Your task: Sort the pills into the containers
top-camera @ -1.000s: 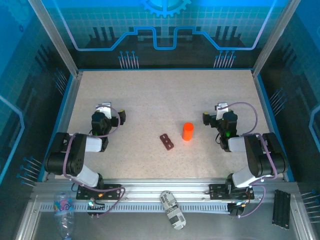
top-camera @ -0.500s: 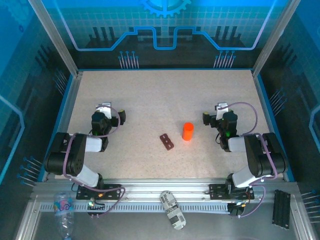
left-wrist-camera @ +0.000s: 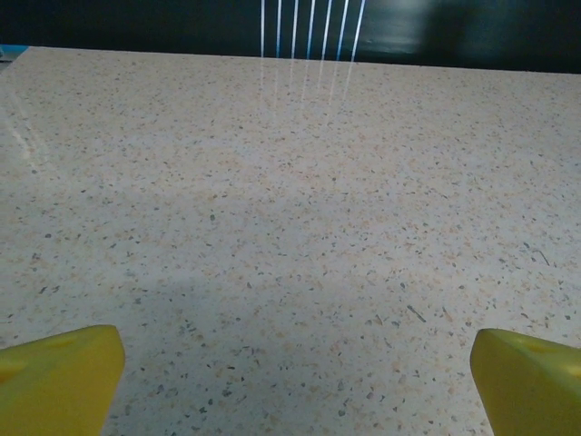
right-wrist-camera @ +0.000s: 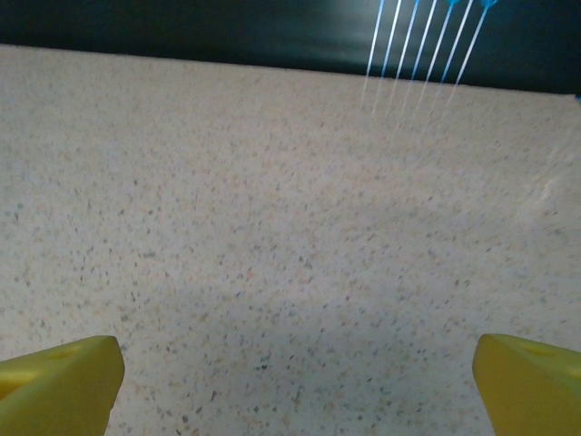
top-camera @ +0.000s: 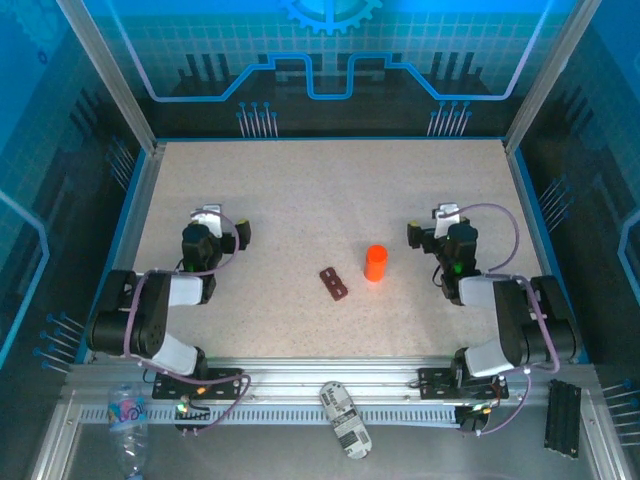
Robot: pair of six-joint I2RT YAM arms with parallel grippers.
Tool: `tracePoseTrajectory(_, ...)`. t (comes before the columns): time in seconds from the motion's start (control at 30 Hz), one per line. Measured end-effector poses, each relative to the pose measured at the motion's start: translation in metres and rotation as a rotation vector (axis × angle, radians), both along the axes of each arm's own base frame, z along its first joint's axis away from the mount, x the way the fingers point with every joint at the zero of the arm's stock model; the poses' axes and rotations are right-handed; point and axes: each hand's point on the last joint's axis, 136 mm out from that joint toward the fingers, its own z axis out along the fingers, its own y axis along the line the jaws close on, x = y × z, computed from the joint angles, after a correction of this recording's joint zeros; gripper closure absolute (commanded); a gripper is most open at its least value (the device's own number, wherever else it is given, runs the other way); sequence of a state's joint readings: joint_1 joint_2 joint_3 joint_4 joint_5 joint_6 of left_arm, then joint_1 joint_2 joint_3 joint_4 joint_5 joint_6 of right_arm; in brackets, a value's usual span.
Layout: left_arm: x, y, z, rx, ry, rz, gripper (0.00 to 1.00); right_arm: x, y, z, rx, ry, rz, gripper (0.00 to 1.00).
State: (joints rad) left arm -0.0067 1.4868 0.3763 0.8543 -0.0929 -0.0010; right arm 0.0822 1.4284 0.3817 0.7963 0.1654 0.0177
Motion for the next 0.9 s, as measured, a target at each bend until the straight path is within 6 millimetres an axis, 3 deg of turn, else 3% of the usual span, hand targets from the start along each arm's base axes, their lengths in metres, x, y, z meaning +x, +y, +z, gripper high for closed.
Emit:
tracePoseTrajectory(0.23,0.000,0.006,0.036,0.002,-0.026,0.035,0.01,-0.007,-0.013,0.051,0.056,-0.045,-0.085,0.00)
tracePoseTrajectory(0.4,0.001,0.009,0.066,-0.058,-0.031,0.072,0.01,-0.007,-0.030,0.111,0.315,-0.125,-0.145,0.00)
tracePoseTrajectory(0.47,0.002,0.008,0.081,-0.101,-0.045,0.084,0.01,-0.008,-0.031,0.124,0.398,-0.126,-0.138,0.00)
tracePoseTrajectory(0.67,-0.002,0.001,0.114,-0.312,-0.091,0.103,0.01,-0.011,0.013,0.133,0.554,-0.008,0.049,0.00)
tracePoseTrajectory(0.77,-0.003,-0.009,0.116,-0.411,-0.056,0.097,0.01,-0.022,0.051,0.129,0.574,0.082,0.161,0.00)
tracePoseTrajectory(0.9,-0.007,-0.038,0.115,-0.470,0.036,0.036,0.01,-0.056,0.110,0.123,0.528,0.198,0.321,0.00)
